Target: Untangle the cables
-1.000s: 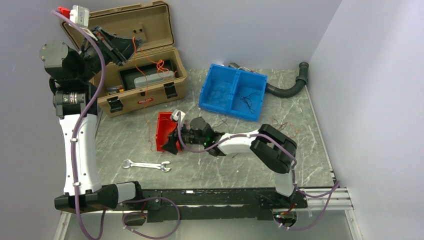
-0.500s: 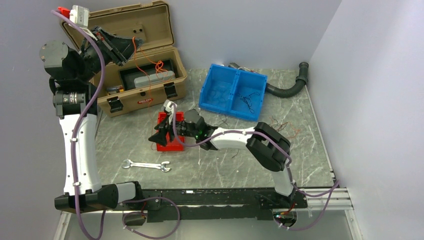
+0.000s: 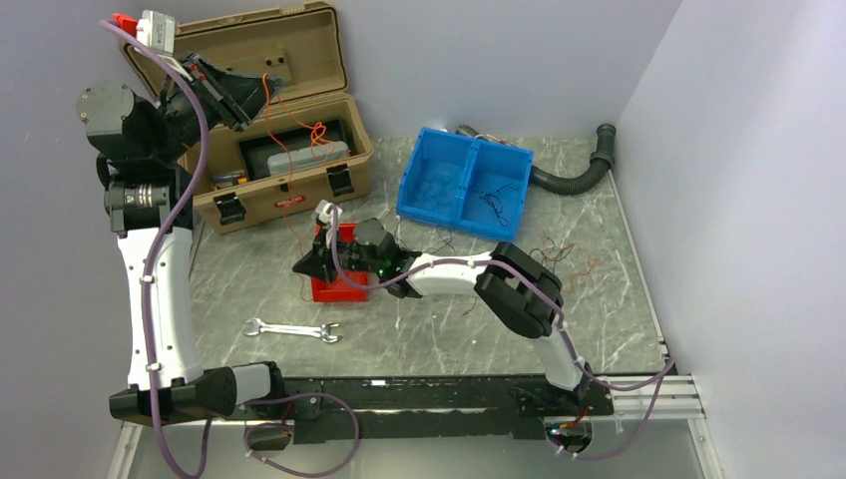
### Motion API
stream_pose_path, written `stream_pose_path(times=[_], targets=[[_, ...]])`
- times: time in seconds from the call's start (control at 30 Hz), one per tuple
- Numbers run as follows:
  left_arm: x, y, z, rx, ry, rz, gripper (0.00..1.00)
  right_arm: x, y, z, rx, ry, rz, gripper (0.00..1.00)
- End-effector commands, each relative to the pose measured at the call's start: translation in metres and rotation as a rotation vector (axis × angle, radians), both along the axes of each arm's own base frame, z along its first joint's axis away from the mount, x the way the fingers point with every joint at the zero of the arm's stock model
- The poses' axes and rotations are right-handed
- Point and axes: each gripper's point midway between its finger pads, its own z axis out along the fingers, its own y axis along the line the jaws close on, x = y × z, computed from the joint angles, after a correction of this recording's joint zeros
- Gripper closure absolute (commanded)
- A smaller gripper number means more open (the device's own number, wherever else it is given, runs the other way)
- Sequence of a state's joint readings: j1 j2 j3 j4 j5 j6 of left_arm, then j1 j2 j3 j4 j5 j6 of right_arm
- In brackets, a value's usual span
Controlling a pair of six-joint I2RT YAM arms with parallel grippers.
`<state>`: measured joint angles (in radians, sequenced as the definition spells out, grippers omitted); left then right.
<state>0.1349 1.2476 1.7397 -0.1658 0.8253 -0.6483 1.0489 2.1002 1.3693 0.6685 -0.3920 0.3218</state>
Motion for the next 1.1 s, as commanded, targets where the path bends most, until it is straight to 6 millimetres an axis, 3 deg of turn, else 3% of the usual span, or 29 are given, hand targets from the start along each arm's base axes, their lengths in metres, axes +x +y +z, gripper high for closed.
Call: stream_pose_path(times=[0.0,0.1,0.3,0.4,0.53,0.73,0.9,1.07], targets=[[-0.009,-0.001,0.014,0.009,-0.057,-0.009,1.00,-0.004,-0.005,0.050,0.089,-0.036,-0.008,1.00],[-0.006,0.001,0.009,0.013,-0.049,0.005,1.00,-0.009,-0.012,0.076,0.106,-0.021,-0.011,1.00],[0.000,0.012,-0.003,0.052,-0.027,0.086,1.00,-0.031,-0.037,0.152,0.181,-0.028,0.031,1.00],[0.005,0.019,-0.024,0.070,0.019,0.132,1.00,-0.036,-0.052,0.177,0.191,-0.022,0.009,1.00],[0.012,0.020,-0.060,0.059,0.085,0.134,1.00,-0.027,-0.060,0.189,0.161,-0.012,-0.046,1.00],[0.024,0.022,-0.113,0.061,0.201,0.137,1.00,0.008,-0.061,0.160,0.105,0.075,-0.124,1.00],[0.037,0.024,-0.169,0.084,0.332,0.148,1.00,0.038,-0.059,0.119,0.054,0.181,-0.187,1.00],[0.043,0.028,-0.229,0.121,0.502,0.172,1.00,0.055,-0.054,0.074,-0.022,0.239,-0.225,1.00]])
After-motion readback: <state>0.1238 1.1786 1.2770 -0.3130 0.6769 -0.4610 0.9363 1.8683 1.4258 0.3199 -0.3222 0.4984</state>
